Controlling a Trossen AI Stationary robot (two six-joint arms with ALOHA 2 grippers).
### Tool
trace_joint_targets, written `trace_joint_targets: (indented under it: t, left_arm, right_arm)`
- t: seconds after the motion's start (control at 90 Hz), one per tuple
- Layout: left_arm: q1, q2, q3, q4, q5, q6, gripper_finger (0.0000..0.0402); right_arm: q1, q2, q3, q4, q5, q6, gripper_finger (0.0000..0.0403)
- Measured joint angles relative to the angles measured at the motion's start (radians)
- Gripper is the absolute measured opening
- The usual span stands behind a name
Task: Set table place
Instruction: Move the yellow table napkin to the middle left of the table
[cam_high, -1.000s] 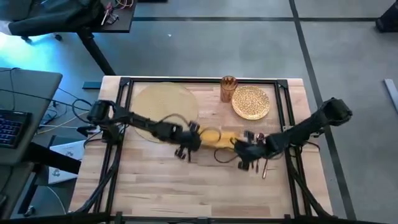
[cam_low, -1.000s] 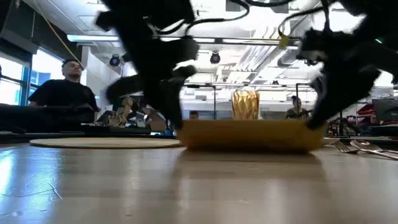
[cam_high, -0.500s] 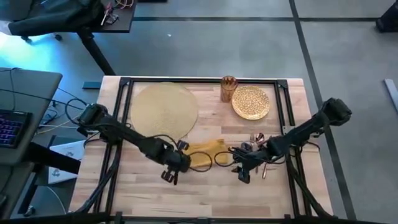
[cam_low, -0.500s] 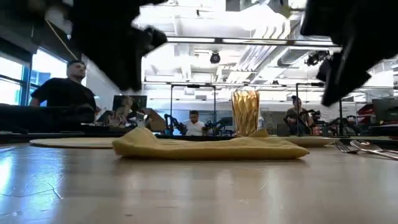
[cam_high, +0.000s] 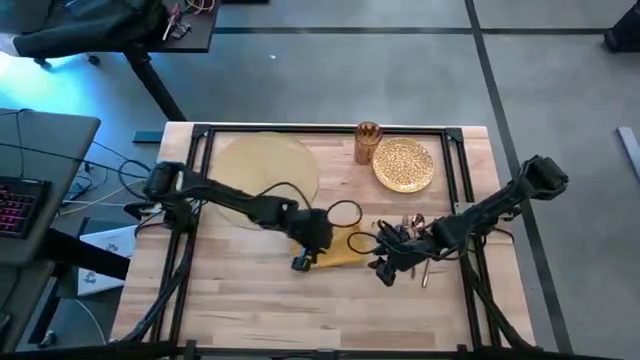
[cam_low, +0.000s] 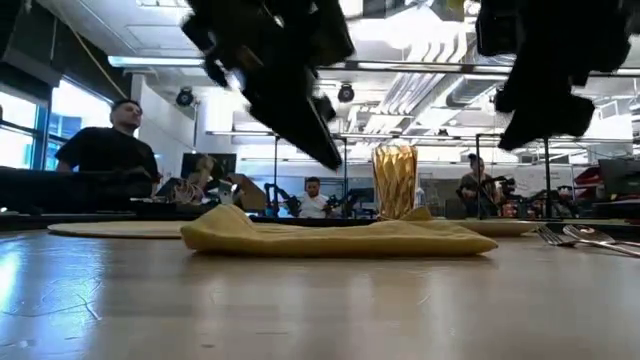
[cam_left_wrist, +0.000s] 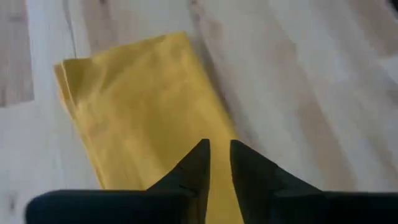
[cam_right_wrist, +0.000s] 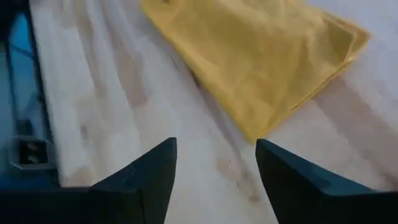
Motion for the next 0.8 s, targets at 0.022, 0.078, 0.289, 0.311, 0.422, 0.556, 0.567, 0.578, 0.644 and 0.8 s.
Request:
trace_joint_targets:
  t: [0.022, 0.078, 0.289, 0.311, 0.422, 0.556, 0.567, 0.578, 0.644, 0.8]
  left_arm:
    - [0.004, 0.019, 0.0, 0.015, 0.0, 0.0, 0.0025]
    - [0.015, 0.062, 0.0, 0.053, 0.0, -0.007, 0.0015]
    - [0.025, 0.153, 0.004, 0.055, -0.002, -0.277, 0.0001]
    - [0.024, 0.153, 0.004, 0.046, -0.01, -0.328, 0.0]
    - [-0.006, 0.14, -0.033, 0.016, -0.091, -0.675, 0.0]
    - [-0.087, 0.096, -0.138, 0.022, -0.151, -1.087, 0.0]
    - [-0.098, 0.091, -0.148, 0.025, -0.158, -1.117, 0.0]
    - [-0.11, 0.085, -0.158, 0.028, -0.165, -1.145, 0.0]
    - [-0.197, 0.05, -0.218, 0.035, -0.222, -1.303, 0.0]
    - [-0.411, -0.047, -0.344, 0.022, -0.376, -1.67, 0.0]
  right_arm:
    - [0.006, -0.001, 0.007, 0.002, 0.004, 0.02, 0.0189]
    - [0.022, -0.001, 0.027, 0.006, 0.021, 0.058, 0.0182]
    - [0.081, -0.001, 0.099, -0.007, 0.077, 0.149, 0.0159]
    - [0.086, -0.001, 0.105, -0.015, 0.088, 0.158, 0.0157]
    - [0.102, -0.001, 0.13, -0.029, 0.139, 0.206, 0.0145]
    - [0.104, -0.001, 0.163, -0.031, 0.194, 0.226, 0.0138]
    - [0.104, -0.001, 0.166, -0.031, 0.197, 0.226, 0.0138]
    - [0.104, -0.001, 0.169, -0.031, 0.201, 0.226, 0.0138]
    - [0.097, -0.001, 0.186, -0.033, 0.214, 0.226, 0.0137]
    - [0.084, 0.001, 0.232, -0.032, 0.239, 0.206, 0.0137]
